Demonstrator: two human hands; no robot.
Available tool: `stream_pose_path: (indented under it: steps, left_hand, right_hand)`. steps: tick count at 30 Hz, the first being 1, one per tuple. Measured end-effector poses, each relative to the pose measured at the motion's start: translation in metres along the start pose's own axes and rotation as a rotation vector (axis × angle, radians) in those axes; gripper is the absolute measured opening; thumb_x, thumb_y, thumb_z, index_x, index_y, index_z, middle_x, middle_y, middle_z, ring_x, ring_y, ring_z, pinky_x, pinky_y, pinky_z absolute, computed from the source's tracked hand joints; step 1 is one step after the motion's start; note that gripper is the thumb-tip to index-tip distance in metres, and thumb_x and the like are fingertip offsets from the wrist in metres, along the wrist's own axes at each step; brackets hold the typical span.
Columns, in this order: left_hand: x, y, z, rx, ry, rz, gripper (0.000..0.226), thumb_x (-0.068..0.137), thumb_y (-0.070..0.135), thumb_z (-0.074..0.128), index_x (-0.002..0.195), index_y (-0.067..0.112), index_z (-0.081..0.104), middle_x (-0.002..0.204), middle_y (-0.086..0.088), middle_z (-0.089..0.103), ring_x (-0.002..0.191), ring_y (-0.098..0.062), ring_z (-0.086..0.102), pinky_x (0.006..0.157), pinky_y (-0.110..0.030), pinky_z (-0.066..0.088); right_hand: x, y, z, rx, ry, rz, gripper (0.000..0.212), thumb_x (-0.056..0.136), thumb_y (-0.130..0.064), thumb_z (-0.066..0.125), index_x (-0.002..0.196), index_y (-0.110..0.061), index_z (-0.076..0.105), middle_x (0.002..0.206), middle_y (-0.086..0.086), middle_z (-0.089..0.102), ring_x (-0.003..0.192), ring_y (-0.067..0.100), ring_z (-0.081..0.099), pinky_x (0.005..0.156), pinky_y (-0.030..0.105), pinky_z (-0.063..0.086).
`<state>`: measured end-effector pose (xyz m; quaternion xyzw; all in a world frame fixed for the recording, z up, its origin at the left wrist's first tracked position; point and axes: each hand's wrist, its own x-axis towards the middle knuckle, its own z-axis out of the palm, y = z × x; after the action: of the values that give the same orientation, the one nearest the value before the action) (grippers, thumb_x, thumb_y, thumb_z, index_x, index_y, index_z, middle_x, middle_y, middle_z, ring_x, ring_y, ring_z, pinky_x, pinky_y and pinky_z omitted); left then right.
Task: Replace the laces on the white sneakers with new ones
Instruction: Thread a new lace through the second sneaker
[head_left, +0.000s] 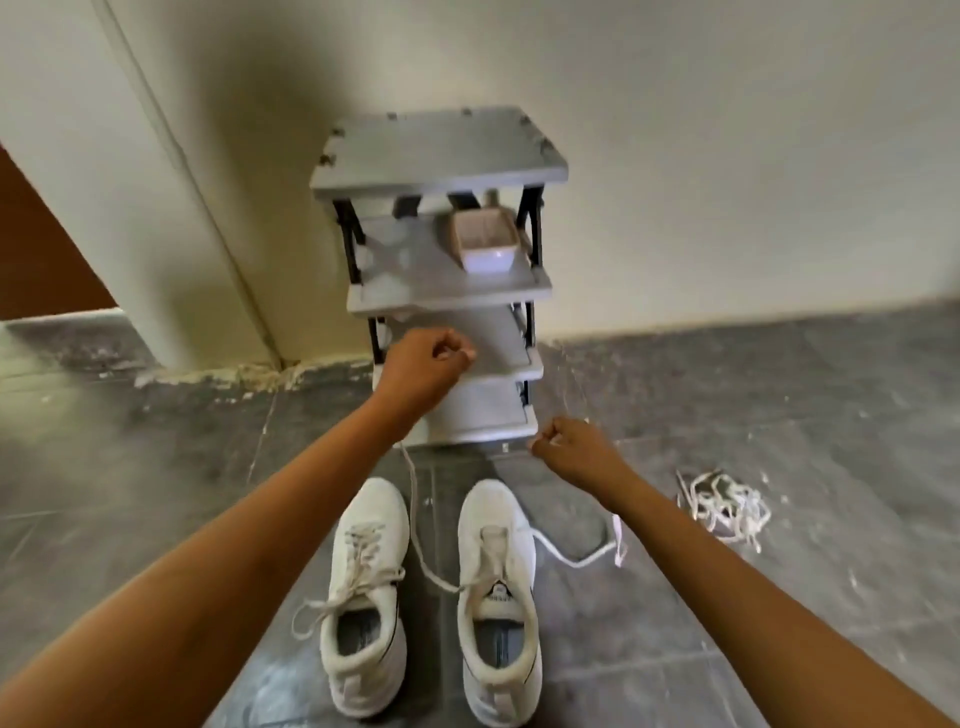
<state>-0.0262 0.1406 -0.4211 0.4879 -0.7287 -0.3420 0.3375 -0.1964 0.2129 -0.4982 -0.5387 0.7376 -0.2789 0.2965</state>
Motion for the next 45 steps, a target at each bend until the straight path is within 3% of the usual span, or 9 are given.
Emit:
stream_pose_path:
  steps: [3, 6, 10, 15, 19, 23, 29, 35, 45]
  left_hand:
    - [-0.008, -0.050, 0.031, 0.228, -0.161, -0.040, 0.008, 0.084, 0.017, 0.066, 0.083, 0.009, 0.068, 0.069, -0.002, 0.057, 0.062, -0.010, 0.051, 0.064, -0.023, 0.036]
    - [-0.022, -0.098, 0.069, 0.450, -0.401, -0.078, 0.014, 0.082, 0.021, 0.068, 0.091, 0.012, 0.072, 0.091, -0.005, 0.069, 0.086, -0.020, 0.063, 0.072, -0.025, 0.044]
    - [-0.039, -0.137, 0.105, 0.666, -0.507, -0.099, 0.028, 0.084, 0.034, 0.066, 0.109, 0.022, 0.065, 0.115, -0.001, 0.064, 0.103, -0.020, 0.059, 0.085, -0.033, 0.047]
    - [-0.044, -0.149, 0.129, 0.890, -0.518, 0.000, 0.020, 0.089, 0.028, 0.058, 0.105, 0.018, 0.063, 0.103, -0.005, 0.066, 0.093, -0.023, 0.062, 0.076, -0.032, 0.049]
    - [-0.043, -0.152, 0.137, 1.105, -0.536, 0.170, 0.018, 0.094, 0.018, 0.050, 0.107, 0.013, 0.062, 0.106, -0.007, 0.062, 0.092, -0.025, 0.064, 0.073, -0.032, 0.049]
    - [-0.034, -0.151, 0.135, 1.023, -0.493, 0.225, 0.024, 0.092, 0.025, 0.052, 0.113, 0.014, 0.055, 0.112, -0.005, 0.057, 0.089, -0.024, 0.062, 0.062, -0.029, 0.039]
    - [-0.034, -0.146, 0.140, 0.977, -0.436, 0.200, 0.029, 0.094, 0.023, 0.052, 0.121, 0.015, 0.052, 0.124, -0.005, 0.053, 0.093, -0.026, 0.062, 0.065, -0.030, 0.041]
    - [-0.034, -0.151, 0.120, 0.903, -0.514, 0.008, 0.026, 0.088, 0.033, 0.062, 0.108, 0.017, 0.065, 0.109, -0.004, 0.064, 0.095, -0.021, 0.061, 0.075, -0.030, 0.046]
    - [-0.034, -0.143, 0.125, 0.702, -0.377, -0.060, 0.023, 0.089, 0.024, 0.060, 0.108, 0.013, 0.067, 0.106, -0.007, 0.066, 0.093, -0.024, 0.062, 0.072, -0.028, 0.044]
  right_hand:
    - [-0.003, 0.043, 0.040, -0.125, -0.161, 0.087, 0.032, 0.084, -0.037, 0.063, 0.105, -0.013, 0.061, 0.105, 0.006, 0.064, 0.098, 0.021, 0.058, 0.073, 0.027, 0.039]
    - [-0.012, 0.069, 0.074, -0.197, -0.327, 0.139, 0.067, 0.080, -0.052, 0.065, 0.132, -0.016, 0.046, 0.132, 0.006, 0.054, 0.117, 0.024, 0.053, 0.087, 0.030, 0.042]
    - [-0.023, 0.078, 0.097, -0.141, -0.392, 0.159, 0.074, 0.078, -0.046, 0.070, 0.138, -0.018, 0.036, 0.129, 0.006, 0.057, 0.112, 0.023, 0.056, 0.087, 0.031, 0.045]
    - [-0.022, 0.084, 0.107, -0.050, -0.341, 0.166, 0.093, 0.077, -0.037, 0.068, 0.150, -0.021, 0.012, 0.127, 0.007, 0.057, 0.107, 0.023, 0.058, 0.086, 0.035, 0.050]
    - [-0.020, 0.091, 0.113, 0.046, -0.362, 0.208, 0.090, 0.078, -0.039, 0.067, 0.150, -0.025, 0.015, 0.132, 0.006, 0.053, 0.112, 0.022, 0.055, 0.085, 0.029, 0.045]
    - [-0.021, 0.092, 0.119, 0.083, -0.382, 0.230, 0.089, 0.078, -0.037, 0.069, 0.149, -0.023, 0.018, 0.125, 0.005, 0.057, 0.108, 0.020, 0.057, 0.092, 0.035, 0.049]
    - [-0.022, 0.090, 0.125, 0.081, -0.384, 0.230, 0.093, 0.080, -0.038, 0.068, 0.150, -0.021, 0.009, 0.131, 0.008, 0.054, 0.115, 0.025, 0.055, 0.098, 0.041, 0.046]
    - [-0.023, 0.095, 0.123, 0.185, -0.360, 0.266, 0.089, 0.079, -0.036, 0.068, 0.149, -0.027, 0.013, 0.126, 0.005, 0.057, 0.109, 0.022, 0.058, 0.095, 0.038, 0.048]
    - [-0.020, 0.103, 0.127, 0.189, -0.354, 0.243, 0.093, 0.076, -0.035, 0.072, 0.149, -0.024, 0.016, 0.134, 0.005, 0.052, 0.115, 0.022, 0.055, 0.098, 0.037, 0.046]
